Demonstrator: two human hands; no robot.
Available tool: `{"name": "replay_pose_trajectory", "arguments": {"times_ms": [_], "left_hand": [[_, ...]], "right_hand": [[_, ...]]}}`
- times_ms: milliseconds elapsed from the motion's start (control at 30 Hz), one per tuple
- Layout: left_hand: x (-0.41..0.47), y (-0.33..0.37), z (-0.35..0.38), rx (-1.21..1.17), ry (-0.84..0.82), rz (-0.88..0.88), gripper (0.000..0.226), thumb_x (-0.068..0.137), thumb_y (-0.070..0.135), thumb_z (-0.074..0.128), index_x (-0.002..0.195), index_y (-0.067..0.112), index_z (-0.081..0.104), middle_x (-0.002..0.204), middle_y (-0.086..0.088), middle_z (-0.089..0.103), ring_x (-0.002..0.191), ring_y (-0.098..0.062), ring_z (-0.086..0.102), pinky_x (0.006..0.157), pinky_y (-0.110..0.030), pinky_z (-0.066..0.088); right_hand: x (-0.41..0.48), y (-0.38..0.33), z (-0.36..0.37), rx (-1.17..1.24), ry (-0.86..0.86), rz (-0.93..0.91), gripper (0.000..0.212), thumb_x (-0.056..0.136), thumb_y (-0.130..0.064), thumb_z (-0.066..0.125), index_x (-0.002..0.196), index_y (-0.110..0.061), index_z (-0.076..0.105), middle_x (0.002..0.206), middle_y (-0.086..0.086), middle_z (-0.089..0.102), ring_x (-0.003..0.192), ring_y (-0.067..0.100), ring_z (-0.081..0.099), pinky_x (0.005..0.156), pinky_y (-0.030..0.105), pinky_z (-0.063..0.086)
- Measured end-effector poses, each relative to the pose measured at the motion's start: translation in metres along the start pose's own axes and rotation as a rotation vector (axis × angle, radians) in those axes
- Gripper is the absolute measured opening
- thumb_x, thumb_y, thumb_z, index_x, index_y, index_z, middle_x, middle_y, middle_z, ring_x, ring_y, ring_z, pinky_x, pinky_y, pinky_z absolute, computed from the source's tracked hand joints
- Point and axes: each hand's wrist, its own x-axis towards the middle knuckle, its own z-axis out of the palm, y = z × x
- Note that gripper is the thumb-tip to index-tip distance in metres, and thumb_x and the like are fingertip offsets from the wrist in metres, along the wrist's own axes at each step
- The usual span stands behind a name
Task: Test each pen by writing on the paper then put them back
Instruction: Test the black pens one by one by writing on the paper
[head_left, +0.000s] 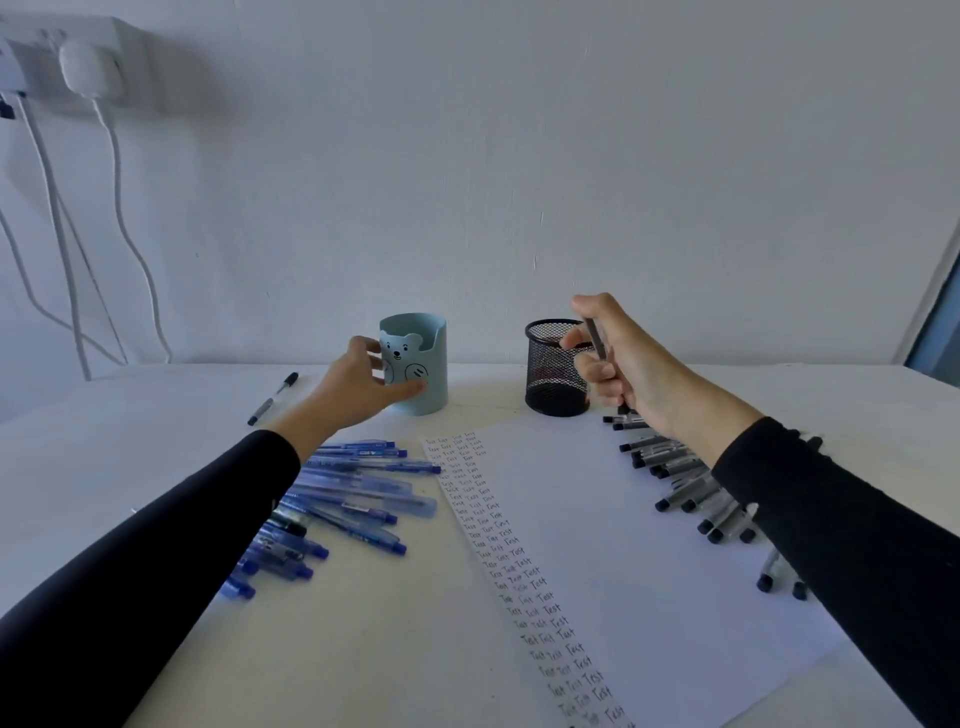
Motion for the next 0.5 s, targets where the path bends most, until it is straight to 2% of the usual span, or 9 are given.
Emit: {"name": "replay_pose_trajectory", "arguments": {"times_ms": [67, 133, 200, 233, 300, 367, 433, 467, 500], "left_hand": [[-0.003, 0.003, 0.003, -0.003, -0.011, 0.009, 0.072, 0.076, 0.035, 0.081, 0.130, 0.010, 0.039, 0.123, -0.004, 0.058, 0.106, -0.022, 0.061, 0.088, -0.035, 0.051], [-0.006, 0.005, 0.006, -0.009, -0.013, 0.021, 0.073, 0.075, 0.035, 0.081, 0.130, 0.011, 0.039, 0.121, -0.004, 0.058, 0.103, -0.021, 0.062, 0.087, -0.033, 0.051], [-0.010, 0.005, 0.004, 0.007, -0.019, 0.038, 0.075, 0.075, 0.036, 0.081, 0.131, 0.012, 0.038, 0.121, -0.003, 0.058, 0.103, -0.019, 0.062, 0.085, -0.031, 0.050], [-0.011, 0.005, 0.000, 0.020, -0.039, 0.040, 0.078, 0.074, 0.038, 0.081, 0.133, 0.012, 0.038, 0.121, -0.002, 0.058, 0.104, -0.018, 0.061, 0.086, -0.030, 0.050], [-0.013, 0.001, -0.011, 0.087, -0.098, 0.032, 0.081, 0.073, 0.046, 0.078, 0.136, 0.015, 0.037, 0.122, 0.000, 0.057, 0.107, -0.016, 0.058, 0.089, -0.031, 0.049], [-0.017, -0.007, -0.023, 0.275, -0.138, 0.054, 0.074, 0.077, 0.057, 0.068, 0.135, 0.018, 0.044, 0.127, 0.001, 0.057, 0.113, -0.016, 0.056, 0.097, -0.034, 0.047], [-0.024, -0.017, -0.029, 0.456, -0.154, 0.112, 0.062, 0.087, 0.058, 0.054, 0.135, 0.020, 0.050, 0.136, 0.002, 0.055, 0.121, -0.017, 0.053, 0.106, -0.035, 0.041], [-0.028, -0.022, -0.031, 0.493, -0.172, 0.121, 0.054, 0.093, 0.053, 0.048, 0.137, 0.022, 0.049, 0.140, 0.002, 0.053, 0.125, -0.017, 0.050, 0.108, -0.035, 0.037], [-0.031, -0.026, -0.032, 0.515, -0.202, 0.113, 0.048, 0.098, 0.049, 0.041, 0.140, 0.025, 0.046, 0.144, 0.002, 0.050, 0.129, -0.018, 0.048, 0.110, -0.034, 0.034]], "right_hand": [[0.001, 0.005, 0.000, 0.075, -0.030, 0.030, 0.048, 0.091, -0.059, 0.038, 0.095, -0.013, 0.050, 0.052, -0.007, 0.023, 0.049, 0.013, 0.015, 0.054, 0.032, 0.016], [0.001, 0.005, 0.001, 0.135, -0.046, 0.060, 0.053, 0.088, -0.065, 0.042, 0.093, -0.013, 0.052, 0.053, -0.006, 0.024, 0.049, 0.013, 0.015, 0.053, 0.031, 0.015], [0.001, 0.005, 0.002, 0.156, -0.092, 0.074, 0.067, 0.078, -0.076, 0.050, 0.102, -0.013, 0.058, 0.056, -0.006, 0.030, 0.048, 0.011, 0.018, 0.049, 0.026, 0.018], [0.001, 0.006, 0.003, 0.167, -0.118, 0.072, 0.070, 0.076, -0.075, 0.053, 0.109, -0.014, 0.060, 0.056, -0.005, 0.034, 0.048, 0.010, 0.018, 0.047, 0.024, 0.018], [0.001, 0.008, 0.005, 0.232, -0.162, 0.054, 0.057, 0.089, -0.061, 0.051, 0.119, -0.013, 0.063, 0.054, -0.003, 0.038, 0.045, 0.009, 0.021, 0.045, 0.023, 0.017], [0.002, 0.010, 0.008, 0.316, -0.221, 0.063, 0.050, 0.101, -0.049, 0.041, 0.121, -0.010, 0.064, 0.058, 0.002, 0.052, 0.044, 0.011, 0.038, 0.044, 0.021, 0.029], [0.002, 0.010, 0.012, 0.364, -0.295, 0.105, 0.056, 0.104, -0.049, 0.030, 0.123, -0.006, 0.060, 0.075, 0.015, 0.068, 0.058, 0.022, 0.062, 0.053, 0.026, 0.050], [0.003, 0.011, 0.016, 0.336, -0.315, 0.133, 0.058, 0.104, -0.049, 0.025, 0.122, -0.006, 0.060, 0.077, 0.020, 0.068, 0.059, 0.025, 0.064, 0.053, 0.028, 0.053], [0.004, 0.013, 0.021, 0.280, -0.312, 0.160, 0.058, 0.104, -0.046, 0.022, 0.122, -0.006, 0.060, 0.072, 0.020, 0.066, 0.053, 0.023, 0.060, 0.049, 0.026, 0.050]]}}
